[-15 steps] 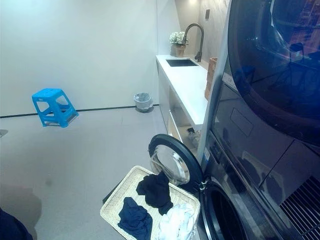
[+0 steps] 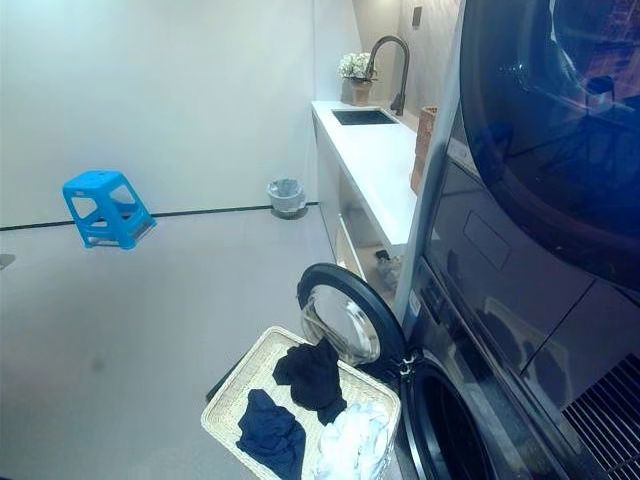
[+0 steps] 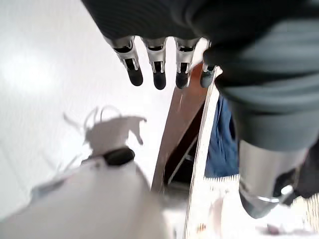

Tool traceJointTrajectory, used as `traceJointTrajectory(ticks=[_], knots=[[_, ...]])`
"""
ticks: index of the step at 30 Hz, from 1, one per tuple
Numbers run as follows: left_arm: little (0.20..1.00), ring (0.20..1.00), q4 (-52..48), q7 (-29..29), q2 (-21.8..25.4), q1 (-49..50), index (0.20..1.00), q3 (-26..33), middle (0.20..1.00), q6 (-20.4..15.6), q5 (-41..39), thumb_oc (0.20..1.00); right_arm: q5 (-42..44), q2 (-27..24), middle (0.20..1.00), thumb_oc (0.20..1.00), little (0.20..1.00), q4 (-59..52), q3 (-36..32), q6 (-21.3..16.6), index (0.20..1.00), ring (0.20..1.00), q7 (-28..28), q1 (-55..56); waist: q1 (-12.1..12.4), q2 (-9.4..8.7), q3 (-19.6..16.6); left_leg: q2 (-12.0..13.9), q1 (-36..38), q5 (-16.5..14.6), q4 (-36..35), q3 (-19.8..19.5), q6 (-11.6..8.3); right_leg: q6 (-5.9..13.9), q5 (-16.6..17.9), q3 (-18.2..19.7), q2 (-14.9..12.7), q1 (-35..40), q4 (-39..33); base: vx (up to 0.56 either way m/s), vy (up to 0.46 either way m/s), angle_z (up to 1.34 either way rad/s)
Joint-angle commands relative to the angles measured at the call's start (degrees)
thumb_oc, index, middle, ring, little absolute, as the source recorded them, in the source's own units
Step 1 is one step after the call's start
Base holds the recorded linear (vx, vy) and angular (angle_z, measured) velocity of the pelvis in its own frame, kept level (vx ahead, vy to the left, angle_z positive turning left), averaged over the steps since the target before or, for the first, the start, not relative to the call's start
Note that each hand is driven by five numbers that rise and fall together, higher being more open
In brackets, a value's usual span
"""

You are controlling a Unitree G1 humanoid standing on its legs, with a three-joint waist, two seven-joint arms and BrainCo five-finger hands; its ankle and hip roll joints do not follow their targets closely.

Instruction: Put the clothes into the washing machine.

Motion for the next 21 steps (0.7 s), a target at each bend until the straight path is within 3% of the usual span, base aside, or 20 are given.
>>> traceJointTrajectory(ticks=[1,4,8,16,21], knots=[[1.0,1.0,0.8,7.3,-1.0,-6.0,1.0,1.5,1.0,-3.7,1.0,1.0,2.6,-0.1,1.0,1.0,1.0,1.6,1.1,-0.8,1.0,1.0,-0.5,-5.0,-0.2,-0.22,3.3,-4.2,1.9,-4.2,0.7,4.9,2.61,5.1,-2.7,0.0,-0.8,1.0,2.5,0.07,0.022,-0.01],[1.0,1.0,-0.3,13.2,-0.2,-7.8,1.0,1.6,1.0,-5.6,1.5,1.0,2.6,-1.1,1.0,1.0,1.0,0.8,1.7,-1.1,1.0,1.0,-0.4,-5.4,-0.8,0.16,4.5,-4.1,0.5,-3.8,0.9,5.2,2.57,5.01,-2.4,0.7,-0.8,-0.7,2.9,0.01,0.01,0.0],[1.0,1.0,-2.1,15.8,0.7,-9.8,1.0,0.0,1.0,-6.4,5.3,1.0,3.8,-2.2,1.0,1.0,1.0,0.2,2.0,-1.1,1.0,1.0,-0.9,-6.7,-1.6,1.0,6.0,-4.0,-0.7,-3.4,0.7,5.5,2.44,4.94,-2.1,1.3,-0.8,-2.3,3.0,-0.03,0.043,-0.04],[1.0,1.0,-6.6,18.3,1.6,-16.9,1.0,-6.1,1.0,-3.4,7.1,1.0,6.2,-5.4,1.0,1.0,1.0,-1.9,3.0,-2.0,1.0,1.0,-2.0,-12.4,-4.1,3.48,12.1,-4.5,-7.0,-2.8,3.3,6.7,2.41,4.66,-0.9,4.3,-1.3,-9.4,4.5,-0.08,0.074,-0.17],[1.0,1.0,-7.3,19.1,1.9,-20.5,1.0,-7.0,1.0,-2.6,6.7,1.0,6.7,-5.5,1.0,1.0,1.0,-2.5,4.3,-1.9,1.0,1.0,-2.7,-15.2,-4.7,3.34,15.1,-5.2,-10.2,-3.2,5.8,7.1,2.43,4.6,0.1,6.0,-1.4,-11.8,4.3,-0.03,0.043,-0.27]])
